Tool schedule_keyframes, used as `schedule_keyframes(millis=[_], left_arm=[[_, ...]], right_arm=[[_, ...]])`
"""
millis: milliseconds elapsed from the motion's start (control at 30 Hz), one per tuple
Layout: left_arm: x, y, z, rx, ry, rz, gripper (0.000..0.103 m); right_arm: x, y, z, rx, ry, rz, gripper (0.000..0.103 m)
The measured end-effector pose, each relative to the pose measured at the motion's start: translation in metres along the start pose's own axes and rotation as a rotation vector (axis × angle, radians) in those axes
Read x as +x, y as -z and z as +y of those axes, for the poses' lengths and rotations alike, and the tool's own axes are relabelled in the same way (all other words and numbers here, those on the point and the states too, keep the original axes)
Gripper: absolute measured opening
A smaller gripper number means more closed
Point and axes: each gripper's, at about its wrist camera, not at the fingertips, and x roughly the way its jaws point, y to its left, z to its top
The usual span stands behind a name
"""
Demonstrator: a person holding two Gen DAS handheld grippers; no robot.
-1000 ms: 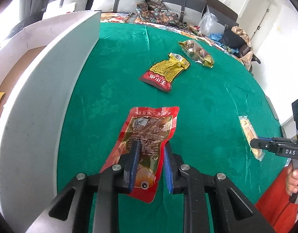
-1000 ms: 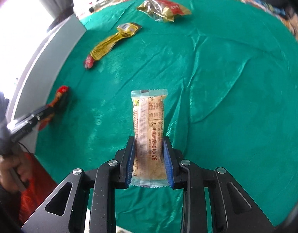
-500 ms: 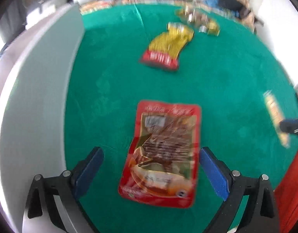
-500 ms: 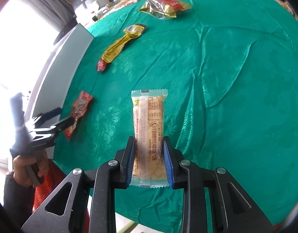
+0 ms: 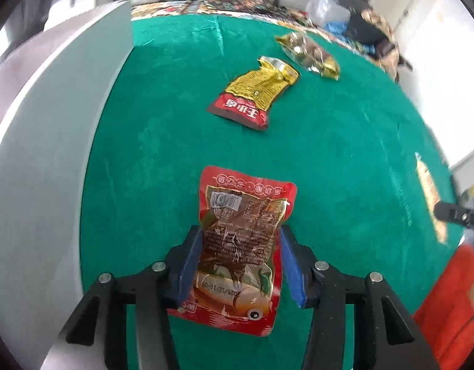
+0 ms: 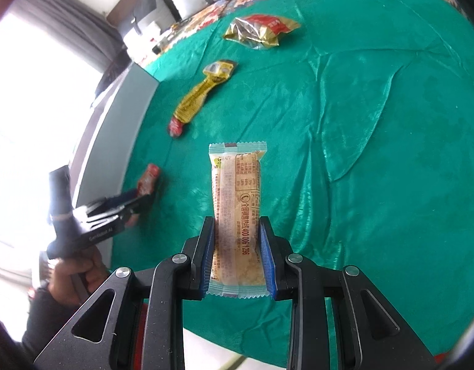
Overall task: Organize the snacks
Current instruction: 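Carry the fish pack and wafer bar over the box and open both tools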
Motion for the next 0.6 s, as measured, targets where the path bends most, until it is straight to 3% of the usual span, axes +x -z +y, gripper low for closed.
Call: schedule_keyframes(millis=[233, 433, 500, 600], left_arm=[[-0.026, 0.006, 0.018, -0.123, 0.085, -0.081, 0.049], [-0.101, -0.009, 0.03, -0.209, 0.209, -0.24, 0.049], [-0.134, -0.013, 0.042, -0.22, 0.211, -0.304, 0.049], [-0.184, -0.016, 0.076, -0.251, 0.157, -0.383, 0.05]], right_arm=[[-0.004, -0.01, 0.022, -0.02, -0.038, -0.013, 0.029], [-0.008, -0.022, 0.052, -0.043, -0.093, -0.016, 0.029], [-0.007, -0.032, 0.075, -0.07, -0.115, -0.01, 0.029], [-0.001, -0.046, 0.124, -0.13, -0.17, -0.013, 0.029]])
